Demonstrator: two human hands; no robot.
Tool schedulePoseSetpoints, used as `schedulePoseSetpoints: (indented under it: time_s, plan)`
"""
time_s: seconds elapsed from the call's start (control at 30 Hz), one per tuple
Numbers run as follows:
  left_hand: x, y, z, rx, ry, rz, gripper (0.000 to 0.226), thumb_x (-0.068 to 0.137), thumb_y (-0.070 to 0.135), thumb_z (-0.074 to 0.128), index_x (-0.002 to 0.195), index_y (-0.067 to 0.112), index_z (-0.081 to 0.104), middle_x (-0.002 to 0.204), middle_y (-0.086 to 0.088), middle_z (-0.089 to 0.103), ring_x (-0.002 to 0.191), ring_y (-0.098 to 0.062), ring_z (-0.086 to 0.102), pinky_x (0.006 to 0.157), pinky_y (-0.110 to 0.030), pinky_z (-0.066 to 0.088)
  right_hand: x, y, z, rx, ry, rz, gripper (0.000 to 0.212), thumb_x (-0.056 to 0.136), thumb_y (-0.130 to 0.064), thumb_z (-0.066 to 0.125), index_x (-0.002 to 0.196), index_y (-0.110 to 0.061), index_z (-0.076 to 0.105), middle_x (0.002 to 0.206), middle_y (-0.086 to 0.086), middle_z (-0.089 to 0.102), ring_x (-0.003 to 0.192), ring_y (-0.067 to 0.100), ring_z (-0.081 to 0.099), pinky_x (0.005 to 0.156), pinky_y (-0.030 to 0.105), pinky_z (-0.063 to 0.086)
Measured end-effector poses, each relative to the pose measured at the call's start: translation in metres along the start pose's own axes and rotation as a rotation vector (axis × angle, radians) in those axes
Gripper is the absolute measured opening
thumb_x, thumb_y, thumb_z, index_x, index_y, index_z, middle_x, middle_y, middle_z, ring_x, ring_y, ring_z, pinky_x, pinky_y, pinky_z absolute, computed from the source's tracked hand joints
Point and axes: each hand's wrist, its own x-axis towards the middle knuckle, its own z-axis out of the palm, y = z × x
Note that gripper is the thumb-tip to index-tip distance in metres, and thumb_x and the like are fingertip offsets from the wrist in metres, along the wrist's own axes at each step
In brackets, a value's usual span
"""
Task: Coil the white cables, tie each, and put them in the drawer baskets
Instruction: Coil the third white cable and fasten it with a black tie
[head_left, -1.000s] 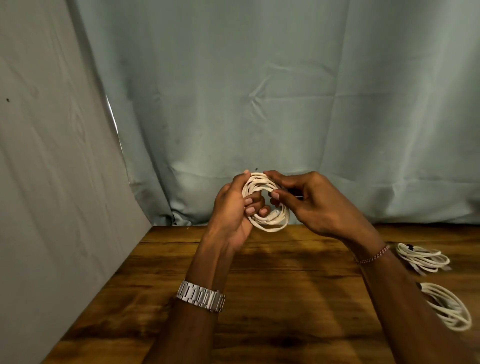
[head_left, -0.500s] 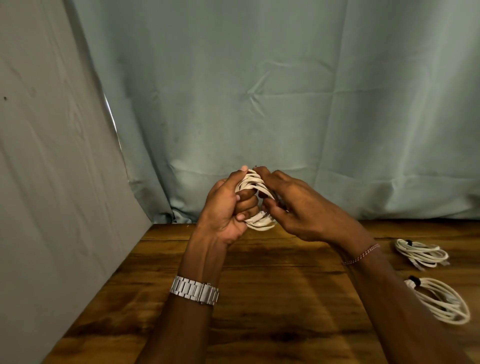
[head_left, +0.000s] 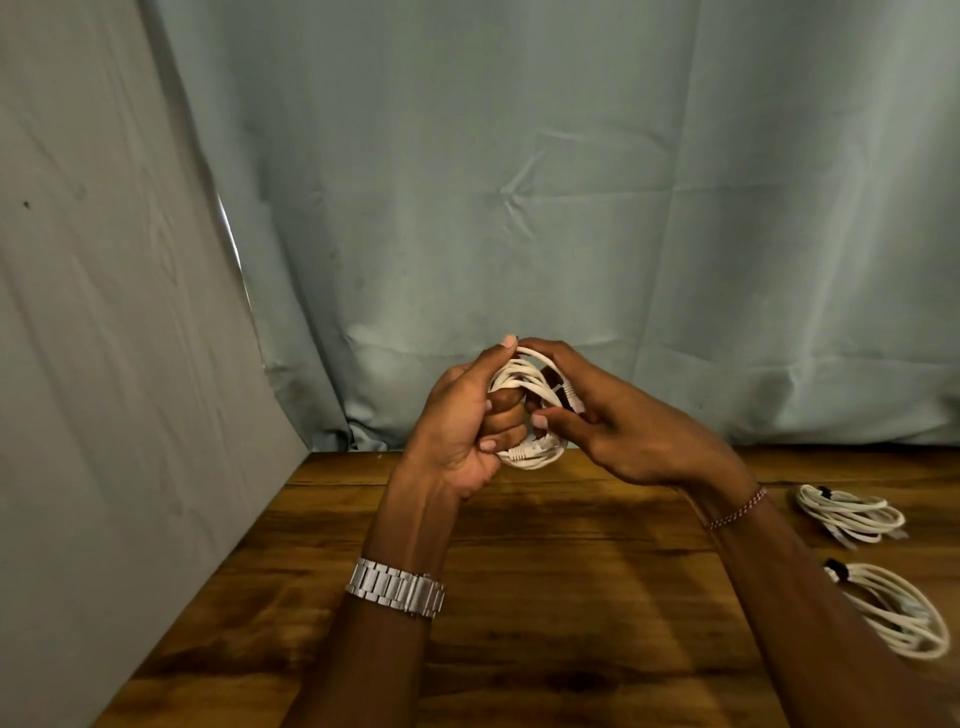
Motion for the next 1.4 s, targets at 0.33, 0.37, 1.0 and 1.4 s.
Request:
schedulePoseSetpoints:
  time_s: [0.33,0.37,1.0,1.4]
  plan:
    - [-0.001,0.003,0.004,0.044,0.179,0.002,0.034,0.097,0.018,0.046,0.063,0.012,0.046,0.042,0.004,0.025,0.029,-0.007,0.019,0.032,-0.016,0.014,0.0,-0.012,0.001,-0.254,0.076,-0.055,0.083,0.093,-0.027,0.071,0.158,-0.041,0.022,0.14,-0.008,0.059,0.11,0.003,0.063,0.092,0.02,0.054]
    - [-0.001,0.004,0.003,-0.008,0.162,-0.033,0.037,0.097,0.02,0.046,0.061,0.012,0.043,0.039,0.004,0.026,0.027,-0.007,0.02,0.031,-0.015,0.015,0.001,-0.011,0.002,-0.278,0.038,-0.04,0.085,0.094,-0.025,0.07,0.159,-0.04,0.018,0.141,-0.006,0.059,0.108,0.003,0.062,0.092,0.019,0.052]
    - [-0.009,0.007,-0.002,0.366,0.043,0.14,0.022,0.101,0.025,0.055,0.09,0.007,0.061,0.063,0.001,0.026,0.05,-0.008,0.024,0.049,-0.025,0.033,-0.002,-0.01,-0.002,-0.23,-0.03,0.043,0.093,0.089,-0.059,0.054,0.16,-0.038,-0.002,0.134,0.0,0.053,0.106,0.008,0.059,0.092,0.027,0.052]
    - [-0.011,0.01,0.001,0.282,0.065,-0.008,0.042,0.109,0.032,0.036,0.106,0.0,0.063,0.056,-0.002,0.037,0.049,-0.015,0.041,0.058,-0.032,0.052,0.005,0.001,0.001,-0.313,0.187,-0.123,0.049,0.103,-0.007,0.051,0.149,-0.023,0.047,0.097,0.001,0.064,0.082,0.007,0.063,0.071,0.018,0.049]
